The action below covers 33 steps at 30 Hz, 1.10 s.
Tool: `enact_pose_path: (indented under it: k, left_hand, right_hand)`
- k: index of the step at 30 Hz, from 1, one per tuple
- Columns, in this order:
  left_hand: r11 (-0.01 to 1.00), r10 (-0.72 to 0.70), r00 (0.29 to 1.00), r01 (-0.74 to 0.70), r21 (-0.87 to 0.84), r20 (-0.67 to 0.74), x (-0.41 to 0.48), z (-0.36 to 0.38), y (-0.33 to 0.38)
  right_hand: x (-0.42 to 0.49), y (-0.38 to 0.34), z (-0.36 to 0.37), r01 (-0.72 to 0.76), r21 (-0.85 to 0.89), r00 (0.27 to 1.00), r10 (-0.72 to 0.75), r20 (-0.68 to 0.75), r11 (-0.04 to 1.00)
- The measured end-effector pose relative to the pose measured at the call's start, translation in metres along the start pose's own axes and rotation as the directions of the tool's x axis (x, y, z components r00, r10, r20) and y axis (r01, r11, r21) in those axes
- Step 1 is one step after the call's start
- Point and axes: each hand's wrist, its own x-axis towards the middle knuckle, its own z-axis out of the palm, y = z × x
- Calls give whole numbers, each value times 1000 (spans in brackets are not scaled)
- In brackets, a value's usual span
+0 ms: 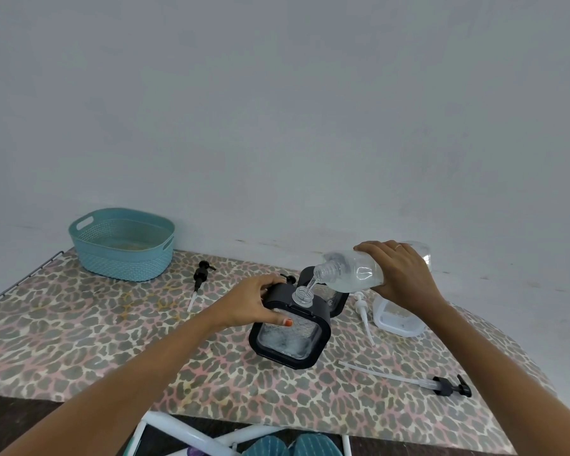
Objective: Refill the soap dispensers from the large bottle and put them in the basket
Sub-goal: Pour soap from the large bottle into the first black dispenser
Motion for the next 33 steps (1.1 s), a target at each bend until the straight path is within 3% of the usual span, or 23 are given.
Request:
enact_pose_path:
  k: [33]
  left_hand:
    - [1000, 4, 1000, -4, -7, -12, 0, 6, -3]
  right_hand:
    - [-2, 4, -1, 7, -28, 1000, -7, 3, 1000]
